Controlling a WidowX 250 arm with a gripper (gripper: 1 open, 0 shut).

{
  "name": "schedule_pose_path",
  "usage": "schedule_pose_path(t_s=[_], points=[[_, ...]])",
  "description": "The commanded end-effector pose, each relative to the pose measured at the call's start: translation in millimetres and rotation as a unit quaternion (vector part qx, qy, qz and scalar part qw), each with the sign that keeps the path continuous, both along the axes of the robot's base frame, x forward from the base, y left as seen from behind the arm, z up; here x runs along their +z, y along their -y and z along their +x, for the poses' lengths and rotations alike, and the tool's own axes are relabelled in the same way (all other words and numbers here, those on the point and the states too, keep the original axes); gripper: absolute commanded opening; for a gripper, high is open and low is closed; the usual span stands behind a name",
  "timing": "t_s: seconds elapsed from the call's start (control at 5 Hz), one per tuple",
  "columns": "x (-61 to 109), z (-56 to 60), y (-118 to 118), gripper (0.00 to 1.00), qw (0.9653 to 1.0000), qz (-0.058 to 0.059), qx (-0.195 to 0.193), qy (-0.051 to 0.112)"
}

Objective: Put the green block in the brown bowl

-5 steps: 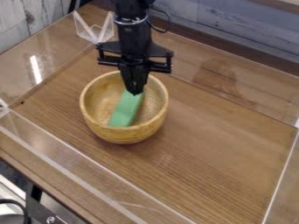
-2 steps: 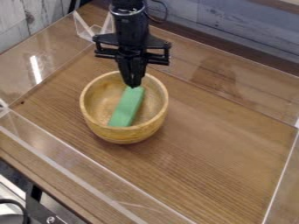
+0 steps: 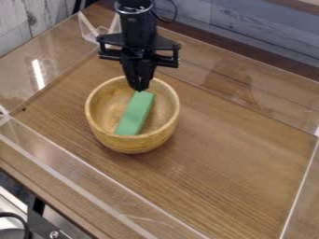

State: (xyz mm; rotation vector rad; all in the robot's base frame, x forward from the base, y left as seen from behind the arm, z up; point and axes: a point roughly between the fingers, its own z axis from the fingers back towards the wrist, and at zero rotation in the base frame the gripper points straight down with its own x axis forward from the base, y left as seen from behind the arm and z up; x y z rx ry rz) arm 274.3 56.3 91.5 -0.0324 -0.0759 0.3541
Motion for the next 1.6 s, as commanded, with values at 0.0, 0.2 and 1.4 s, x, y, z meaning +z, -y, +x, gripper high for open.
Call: schedule_pose_path(t_s=[0.0,0.2,1.4], points=[[23.5,9.3,0.3,1.00,0.9993,0.012,-0.003,0.035],[29.2,9.6,5.7,1.00,0.9992,0.011,-0.007,0.038],[23.8,37.6,68.2,1.00,0.9976,0.002,-0.055,0.041]])
